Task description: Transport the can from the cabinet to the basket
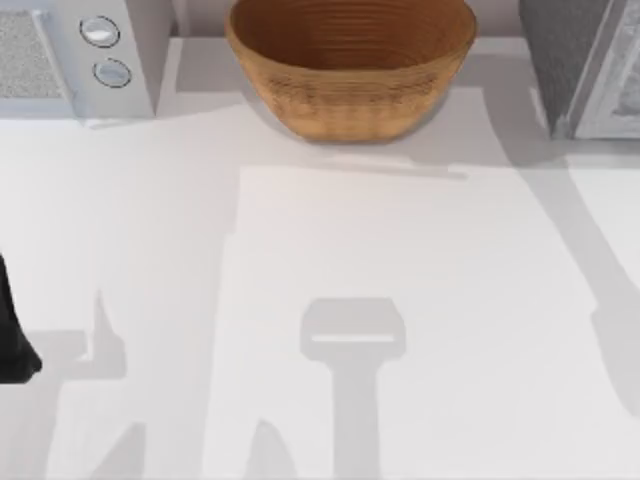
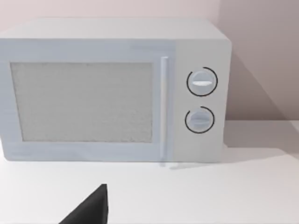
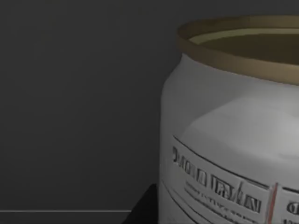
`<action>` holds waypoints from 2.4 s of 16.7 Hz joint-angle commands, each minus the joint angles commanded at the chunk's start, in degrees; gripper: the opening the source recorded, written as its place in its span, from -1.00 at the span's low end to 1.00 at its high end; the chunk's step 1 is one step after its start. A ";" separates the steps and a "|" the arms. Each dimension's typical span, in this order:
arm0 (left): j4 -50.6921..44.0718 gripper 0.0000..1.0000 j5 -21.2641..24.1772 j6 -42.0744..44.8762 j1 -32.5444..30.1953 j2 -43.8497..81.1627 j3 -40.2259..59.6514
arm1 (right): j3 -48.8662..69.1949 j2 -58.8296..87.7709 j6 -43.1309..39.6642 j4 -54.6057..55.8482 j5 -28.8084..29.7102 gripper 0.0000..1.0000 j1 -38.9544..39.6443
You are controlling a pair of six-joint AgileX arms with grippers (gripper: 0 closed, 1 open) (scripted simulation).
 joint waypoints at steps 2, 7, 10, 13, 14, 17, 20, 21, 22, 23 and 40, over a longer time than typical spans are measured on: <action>0.00 1.00 0.00 0.00 0.00 0.00 0.00 | 0.00 0.00 0.00 0.00 0.00 -1.00 0.00; 0.00 1.00 0.00 0.00 0.00 0.00 0.00 | 0.00 0.00 0.00 0.00 0.00 -1.00 0.00; 0.00 1.00 0.00 0.00 0.00 0.00 0.00 | -0.05 -0.95 0.03 -0.79 0.60 -1.00 0.71; 0.00 1.00 0.00 0.00 0.00 0.00 0.00 | -0.54 -5.84 -0.11 -5.20 4.13 -1.00 4.19; 0.00 1.00 0.00 0.00 0.00 0.00 0.00 | -0.79 -8.11 -0.14 -7.25 5.73 -1.00 5.80; 0.00 1.00 0.00 0.00 0.00 0.00 0.00 | -1.57 -15.44 -0.10 -13.86 10.82 -1.00 11.01; 0.00 1.00 0.00 0.00 0.00 0.00 0.00 | -2.13 -21.04 -0.01 -19.01 14.77 -1.00 15.17; 0.00 1.00 0.00 0.00 0.00 0.00 0.00 | -2.23 -21.95 0.00 -19.89 15.46 -1.00 15.90; 0.00 1.00 0.00 0.00 0.00 0.00 0.00 | -2.26 -22.25 0.01 -20.19 15.71 -1.00 16.16; 0.00 1.00 0.00 0.00 0.00 0.00 0.00 | -2.26 -22.25 0.01 -20.19 15.71 -1.00 16.16; 0.00 1.00 0.00 0.00 0.00 0.00 0.00 | -61.15 -58.39 -0.48 -0.80 0.60 -1.00 1.34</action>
